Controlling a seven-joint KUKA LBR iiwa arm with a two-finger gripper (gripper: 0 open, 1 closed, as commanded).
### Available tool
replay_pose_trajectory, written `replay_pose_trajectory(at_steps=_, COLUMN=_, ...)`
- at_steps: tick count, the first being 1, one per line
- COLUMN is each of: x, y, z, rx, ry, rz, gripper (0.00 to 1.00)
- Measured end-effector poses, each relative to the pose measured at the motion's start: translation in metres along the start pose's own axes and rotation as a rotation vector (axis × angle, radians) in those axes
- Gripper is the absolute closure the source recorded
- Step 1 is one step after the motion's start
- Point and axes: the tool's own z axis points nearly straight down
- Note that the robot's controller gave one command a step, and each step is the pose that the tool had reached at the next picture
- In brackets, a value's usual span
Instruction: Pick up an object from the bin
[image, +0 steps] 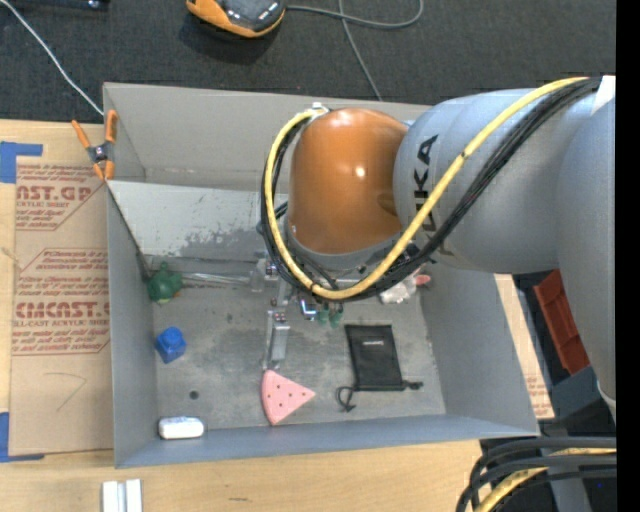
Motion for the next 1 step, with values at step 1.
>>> replay_pose_trajectory(at_steps=1, x=-0.0015, y=-0.0011, z=-0.0048, rx=-0.001, ry=-0.007, rz=0.003, gripper=0.00)
